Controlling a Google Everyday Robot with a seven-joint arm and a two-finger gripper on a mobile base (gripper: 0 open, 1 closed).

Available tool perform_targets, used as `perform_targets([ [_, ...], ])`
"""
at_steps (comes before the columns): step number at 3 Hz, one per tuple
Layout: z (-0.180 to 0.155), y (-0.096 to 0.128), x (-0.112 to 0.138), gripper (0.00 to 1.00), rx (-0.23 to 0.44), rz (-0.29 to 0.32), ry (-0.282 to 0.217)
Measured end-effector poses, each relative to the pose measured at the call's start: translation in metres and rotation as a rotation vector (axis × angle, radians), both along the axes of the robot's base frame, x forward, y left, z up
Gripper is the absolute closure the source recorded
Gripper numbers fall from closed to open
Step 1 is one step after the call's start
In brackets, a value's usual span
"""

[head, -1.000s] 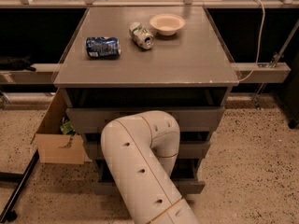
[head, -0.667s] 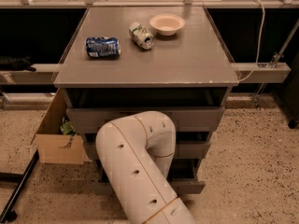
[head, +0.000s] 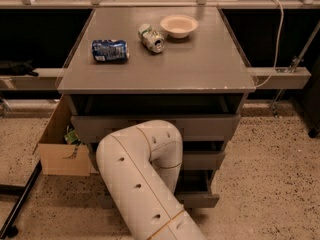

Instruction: Close bottom drawer

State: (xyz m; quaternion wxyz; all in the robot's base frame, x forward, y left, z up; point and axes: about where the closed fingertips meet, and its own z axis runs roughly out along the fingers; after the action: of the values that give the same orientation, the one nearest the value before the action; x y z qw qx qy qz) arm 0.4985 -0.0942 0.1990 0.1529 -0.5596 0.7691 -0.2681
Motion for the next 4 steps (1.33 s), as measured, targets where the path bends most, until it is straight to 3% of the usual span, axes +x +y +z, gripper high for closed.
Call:
perform_targets([
  [1, -0.008, -0.029, 0.01, 1.0, 0.027, -0.057, 0.025],
  [2, -0.014, -0.063, 0.009, 1.0, 0.098, -0.144, 0.052],
  [4, -0.018, -0.12, -0.002, 1.0, 0.195, -0.292, 0.039],
])
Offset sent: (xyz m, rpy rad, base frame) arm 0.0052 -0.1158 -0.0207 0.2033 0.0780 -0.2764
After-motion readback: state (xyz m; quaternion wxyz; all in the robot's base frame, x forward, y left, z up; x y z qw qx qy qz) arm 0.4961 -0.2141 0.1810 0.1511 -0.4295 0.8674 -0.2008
